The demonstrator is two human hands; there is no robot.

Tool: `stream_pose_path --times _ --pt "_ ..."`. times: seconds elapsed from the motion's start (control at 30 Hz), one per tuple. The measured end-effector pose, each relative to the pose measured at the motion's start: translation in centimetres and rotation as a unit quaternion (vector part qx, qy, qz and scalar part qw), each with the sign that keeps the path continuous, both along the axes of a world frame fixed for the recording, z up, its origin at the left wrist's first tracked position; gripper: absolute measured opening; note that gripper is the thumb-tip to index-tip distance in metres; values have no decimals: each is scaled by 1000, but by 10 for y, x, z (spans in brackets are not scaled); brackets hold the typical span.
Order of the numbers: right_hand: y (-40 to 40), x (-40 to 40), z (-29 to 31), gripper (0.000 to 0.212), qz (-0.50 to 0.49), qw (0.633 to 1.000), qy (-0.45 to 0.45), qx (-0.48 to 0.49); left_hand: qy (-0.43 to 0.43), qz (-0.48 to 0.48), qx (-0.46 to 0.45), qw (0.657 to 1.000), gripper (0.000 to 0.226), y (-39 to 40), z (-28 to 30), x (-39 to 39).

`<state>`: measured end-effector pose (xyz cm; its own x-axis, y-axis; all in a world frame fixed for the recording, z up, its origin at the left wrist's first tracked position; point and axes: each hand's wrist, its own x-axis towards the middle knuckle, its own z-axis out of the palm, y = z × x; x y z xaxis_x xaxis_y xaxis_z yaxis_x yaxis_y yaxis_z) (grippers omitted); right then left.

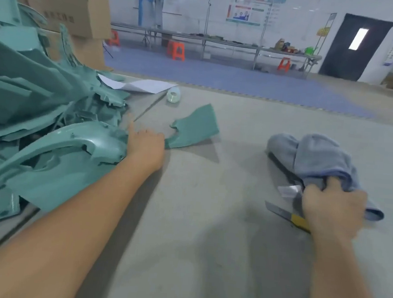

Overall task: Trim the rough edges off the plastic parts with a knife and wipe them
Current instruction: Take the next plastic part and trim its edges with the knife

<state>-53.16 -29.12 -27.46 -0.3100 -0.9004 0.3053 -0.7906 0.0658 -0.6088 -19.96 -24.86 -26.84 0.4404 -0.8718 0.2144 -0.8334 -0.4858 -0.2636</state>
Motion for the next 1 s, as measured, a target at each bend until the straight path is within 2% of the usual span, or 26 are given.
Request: stream_pose_path --times 0.07,0.13,0.2,0.23,0.33,0.43,0.5,0.6,0.67,0.7,0.77,0.9,1.0 --pt "-11 4 6 53 78 989 -128 0 15 -30 -23 999 16 4 1 -5" --pt "-14 12 6 67 162 969 -182 -25 -11 -53 -47 997 14 8 6 -13" --pt "-9 24 1 72 215 965 -150 -18 -35 -75 -76 994 15 16 13 -25" --pt "-6 31 -2 68 216 967 -133 -8 -30 -91 -99 991 13 21 16 -32" --pt "10 45 -13 50 195 979 -54 14 49 -131 -140 980 2 40 12 -58" --pt "29 42 -9 39 192 981 6 14 119 -129 -107 979 2 60 -4 -78" --pt "38 31 -3 32 155 987 35 20 128 -116 -95 980 8 65 -12 -81" --pt "52 16 9 32 96 988 85 89 166 -105 -121 973 14 65 -15 -79" --pt "56 10 10 43 94 967 183 147 205 -94 -137 965 24 66 -15 -74" --pt "54 8 10 40 98 958 220 156 229 -84 -143 959 29 68 -15 -70" --pt "50 9 12 25 117 957 217 153 314 -63 -161 934 35 72 -12 -59" --pt "47 17 12 7 170 969 122 134 523 -67 -192 828 31 78 -4 -48" --pt "51 27 9 7 201 976 -15 78 642 -90 -150 746 22 82 0 -57"
